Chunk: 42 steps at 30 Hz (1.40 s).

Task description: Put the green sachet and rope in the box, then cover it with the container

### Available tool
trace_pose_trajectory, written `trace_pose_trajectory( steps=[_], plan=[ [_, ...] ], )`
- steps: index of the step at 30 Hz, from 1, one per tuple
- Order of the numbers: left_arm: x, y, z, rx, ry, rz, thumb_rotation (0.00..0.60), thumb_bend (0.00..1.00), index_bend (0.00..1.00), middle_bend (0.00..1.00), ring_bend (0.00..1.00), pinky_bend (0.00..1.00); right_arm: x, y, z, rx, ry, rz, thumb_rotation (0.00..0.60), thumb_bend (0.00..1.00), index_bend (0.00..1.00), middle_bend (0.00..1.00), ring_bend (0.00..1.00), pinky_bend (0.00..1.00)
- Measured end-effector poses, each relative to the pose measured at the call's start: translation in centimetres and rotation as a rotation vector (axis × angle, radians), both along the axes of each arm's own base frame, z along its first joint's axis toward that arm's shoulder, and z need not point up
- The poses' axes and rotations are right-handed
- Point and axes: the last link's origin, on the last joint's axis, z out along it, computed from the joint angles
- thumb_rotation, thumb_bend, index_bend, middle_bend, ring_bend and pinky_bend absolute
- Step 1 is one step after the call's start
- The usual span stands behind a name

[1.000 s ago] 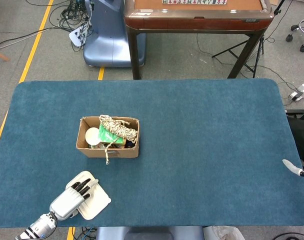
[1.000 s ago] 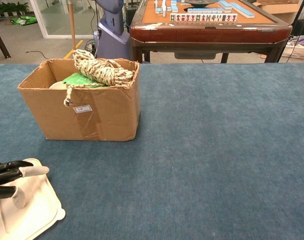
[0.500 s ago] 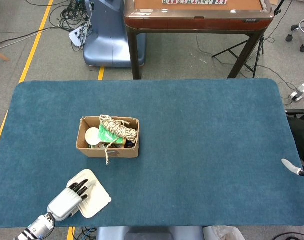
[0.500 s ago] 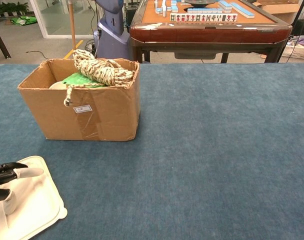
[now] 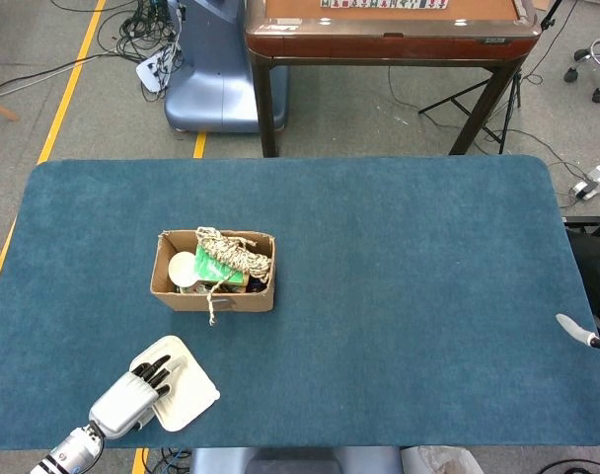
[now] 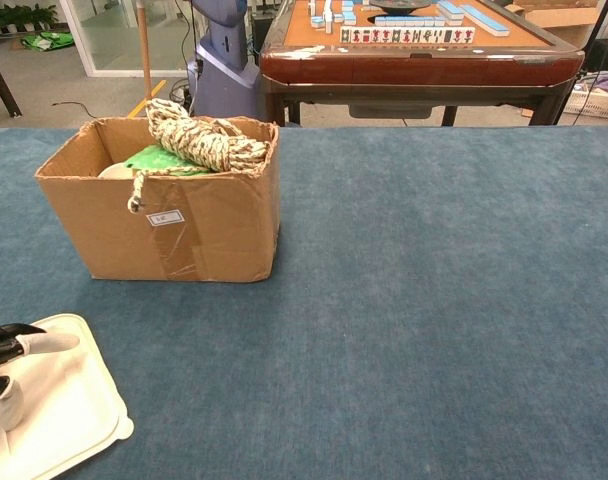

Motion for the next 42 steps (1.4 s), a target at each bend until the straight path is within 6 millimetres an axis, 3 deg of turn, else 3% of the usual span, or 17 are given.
trace_pose_trajectory(
  steps=[24,42],
  plan=[
    [3.9,0.1,2.0,-0.027,-0.077,0.001,0.600,0.58,0.51,0.00,0.00,0.22,0.0,0.3,0.4,-0.010,-0.013,0.012,0.600,0.00,0.14,0.13,0.00,0.04],
    [6.2,0.5,5.1,0.029,-0.174,-0.007,0.600,0.69,0.60,0.00,0.00,0.22,0.0,0.3,0.4,-0.011,-0.017,0.013,0.600,0.00,0.14,0.13,0.00,0.04]
  ],
)
